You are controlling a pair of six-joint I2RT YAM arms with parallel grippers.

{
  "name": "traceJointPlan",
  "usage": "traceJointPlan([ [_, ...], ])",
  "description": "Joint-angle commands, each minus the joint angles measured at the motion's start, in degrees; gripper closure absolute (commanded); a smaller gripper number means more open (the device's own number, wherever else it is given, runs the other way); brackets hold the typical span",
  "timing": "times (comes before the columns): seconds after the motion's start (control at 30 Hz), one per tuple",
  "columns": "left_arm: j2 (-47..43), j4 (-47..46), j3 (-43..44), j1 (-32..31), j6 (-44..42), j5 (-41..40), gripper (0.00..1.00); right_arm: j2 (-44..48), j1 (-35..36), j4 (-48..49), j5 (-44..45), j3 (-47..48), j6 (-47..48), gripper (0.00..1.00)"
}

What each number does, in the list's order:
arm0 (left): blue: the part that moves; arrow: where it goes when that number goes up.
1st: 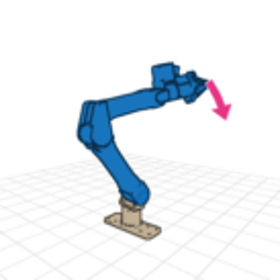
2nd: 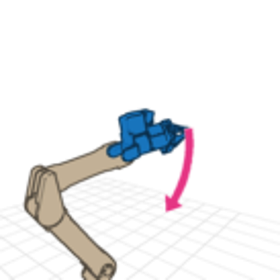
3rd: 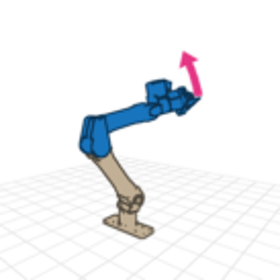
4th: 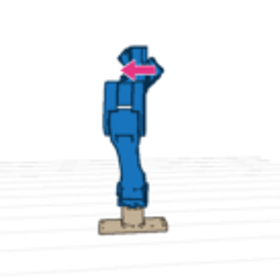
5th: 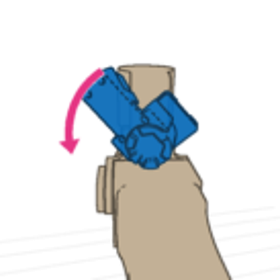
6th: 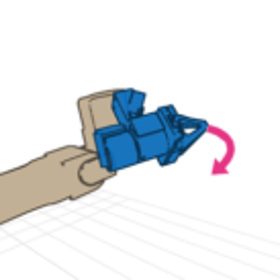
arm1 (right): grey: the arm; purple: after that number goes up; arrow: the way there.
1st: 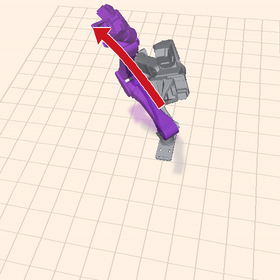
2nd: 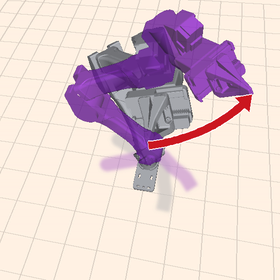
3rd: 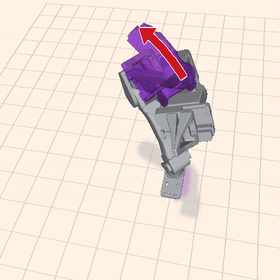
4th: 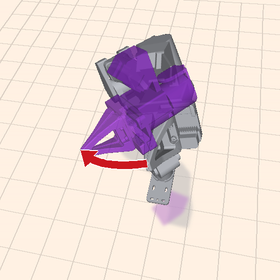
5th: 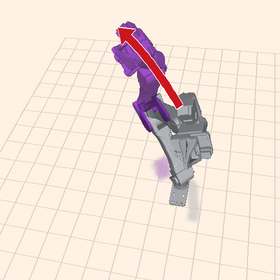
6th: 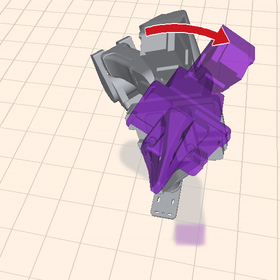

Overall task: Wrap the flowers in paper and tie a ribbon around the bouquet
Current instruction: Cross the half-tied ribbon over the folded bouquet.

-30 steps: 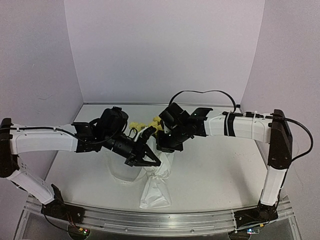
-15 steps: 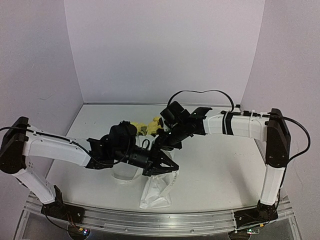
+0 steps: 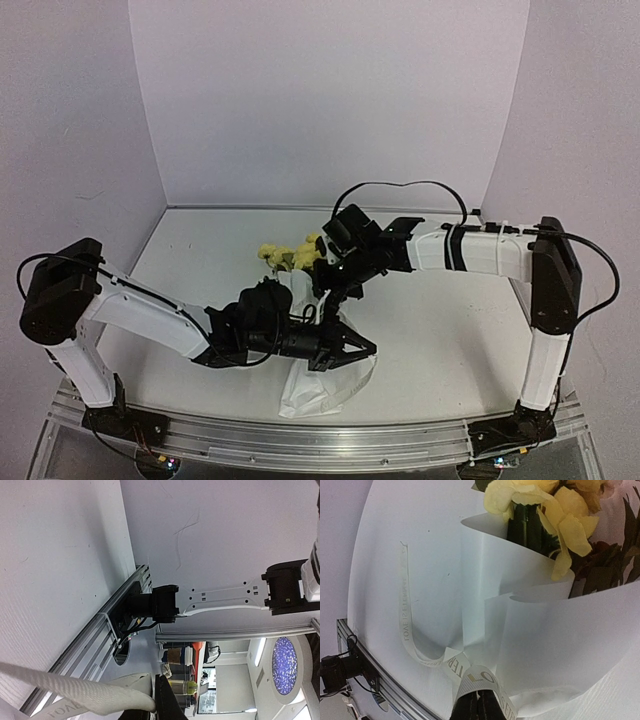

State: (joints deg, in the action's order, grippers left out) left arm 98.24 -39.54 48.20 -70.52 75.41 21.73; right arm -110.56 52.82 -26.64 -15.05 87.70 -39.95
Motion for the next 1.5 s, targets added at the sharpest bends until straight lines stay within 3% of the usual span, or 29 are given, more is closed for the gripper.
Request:
traceJointPlan([
  [0.0, -2.5, -9.6, -7.2, 1.2, 5.2, -14.1, 0.95, 2.6, 0.5, -0.5, -2.1, 0.2, 1.6, 1.00],
  [0.23, -7.1, -16.9, -11.6, 2.2, 6.6, -22.7, 0.95, 1.3, 0.5, -0.9, -3.4, 1.4, 1.8, 1.00],
  [0.43, -9.6, -19.5, -12.9, 3.4, 8.3, -24.1, 0.96, 0.5, 0.5, -1.2, -4.0, 2.2, 1.9, 1.00],
  [0.8, -3.9, -1.7, -5.7, 0.5, 1.2, -9.5, 0.97, 0.9, 0.5, -2.0, -4.3, 2.4, 2.7, 1.00],
  [0.87, -2.4, -0.7, -5.7, -0.4, 2.0, -9.2, 0.92, 1.1, 0.5, -2.2, -4.2, 2.2, 2.9, 1.00],
  [0.97, -1.5, 2.6, -4.3, -0.7, 2.0, -8.5, 0.72, 1.5, 0.5, -2.4, -4.1, 1.9, 3.1, 1.00],
  [1.1, -4.3, 11.4, 0.2, -1.9, -4.7, -10.1, 0.52, 2.5, 0.5, -2.5, -3.7, 1.5, 2.9, 1.00],
  [1.33, -19.6, 17.6, -7.0, -1.9, -11.7, -17.6, 0.52, 5.9, 1.8, -2.5, -0.3, -1.7, 2.4, 1.00],
  [1.47, -30.0, 24.1, -9.7, -1.8, -23.0, -23.3, 0.54, 7.7, 3.4, -2.5, 2.8, -3.1, 2.4, 1.00],
])
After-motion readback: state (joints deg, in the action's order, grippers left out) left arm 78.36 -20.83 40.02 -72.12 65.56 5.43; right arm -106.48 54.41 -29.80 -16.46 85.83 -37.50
